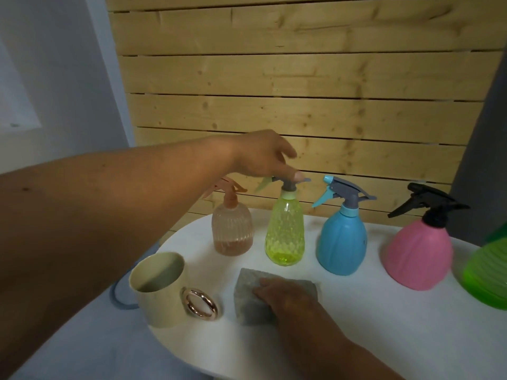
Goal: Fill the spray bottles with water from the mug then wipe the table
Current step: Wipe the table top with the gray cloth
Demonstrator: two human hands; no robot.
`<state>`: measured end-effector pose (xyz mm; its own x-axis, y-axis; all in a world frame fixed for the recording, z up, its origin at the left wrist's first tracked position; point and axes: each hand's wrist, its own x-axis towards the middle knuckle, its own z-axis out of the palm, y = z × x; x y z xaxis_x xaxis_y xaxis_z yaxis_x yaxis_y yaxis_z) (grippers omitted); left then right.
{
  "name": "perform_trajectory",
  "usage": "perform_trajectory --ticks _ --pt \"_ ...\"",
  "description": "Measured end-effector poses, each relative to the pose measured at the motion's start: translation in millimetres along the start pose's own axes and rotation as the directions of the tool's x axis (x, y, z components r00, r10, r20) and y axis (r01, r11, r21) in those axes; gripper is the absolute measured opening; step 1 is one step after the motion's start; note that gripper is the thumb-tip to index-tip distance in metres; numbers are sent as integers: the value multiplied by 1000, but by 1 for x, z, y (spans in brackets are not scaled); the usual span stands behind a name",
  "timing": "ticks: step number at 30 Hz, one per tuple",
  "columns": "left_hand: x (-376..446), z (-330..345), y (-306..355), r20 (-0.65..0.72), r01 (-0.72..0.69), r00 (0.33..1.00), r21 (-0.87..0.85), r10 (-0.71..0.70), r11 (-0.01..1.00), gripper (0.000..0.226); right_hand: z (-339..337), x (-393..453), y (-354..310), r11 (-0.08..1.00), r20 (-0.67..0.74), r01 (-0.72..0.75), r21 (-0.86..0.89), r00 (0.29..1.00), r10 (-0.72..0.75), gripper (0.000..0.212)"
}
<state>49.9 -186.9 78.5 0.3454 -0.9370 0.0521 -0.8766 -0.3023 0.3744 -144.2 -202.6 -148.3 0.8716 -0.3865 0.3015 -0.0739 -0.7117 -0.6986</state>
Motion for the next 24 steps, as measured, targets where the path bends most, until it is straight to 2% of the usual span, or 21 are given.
perform_trajectory --ticks 1,2,3,4,5,7,10,12,14,15,17,19,24 --pt "5 5 -1 49 -11 999 90 7 996 54 -2 -2 3 999 46 -20 49 999 18 26" --pt "9 8 -2 54 -38 998 136 31 990 40 -2 -1 7 999 111 20 -28 994 -17 33" --pt "11 10 -3 43 -59 998 145 53 988 31 -4 0 8 984 116 76 -160 992 -58 39" --pt "13 12 -4 32 -67 997 142 64 988 26 -4 -1 15 944 86 158 -289 987 -139 41" --pt "12 11 -5 22 -66 998 134 64 989 24 -6 -3 18 917 103 176 -359 984 -149 39" --pt "8 7 -5 22 -68 998 108 66 992 23 -3 -2 21 877 94 226 -425 974 -206 45" --pt "0 -13 0 -8 -82 997 74 83 994 23 -11 3 7 936 151 177 -304 979 -137 40" --pt "-4 -32 7 -54 -81 995 56 84 995 22 -9 6 1 944 109 155 -293 986 -128 29" --pt "-8 -52 14 -97 -79 992 25 81 997 23 -4 17 -5 978 62 5 -208 998 9 24" --pt "-10 -61 17 -119 -75 990 18 76 997 23 -2 24 -4 972 61 -40 -230 997 55 22" --pt "-13 -75 21 -162 -62 985 2 61 998 23 0 44 0 906 47 -49 -420 996 75 34" --pt "-14 -84 23 -205 -66 977 -1 64 998 24 4 67 10 892 -40 -82 -444 997 72 46" --pt "-10 -87 25 -235 -54 970 24 58 998 21 5 120 20 912 -222 -136 -387 974 51 27"
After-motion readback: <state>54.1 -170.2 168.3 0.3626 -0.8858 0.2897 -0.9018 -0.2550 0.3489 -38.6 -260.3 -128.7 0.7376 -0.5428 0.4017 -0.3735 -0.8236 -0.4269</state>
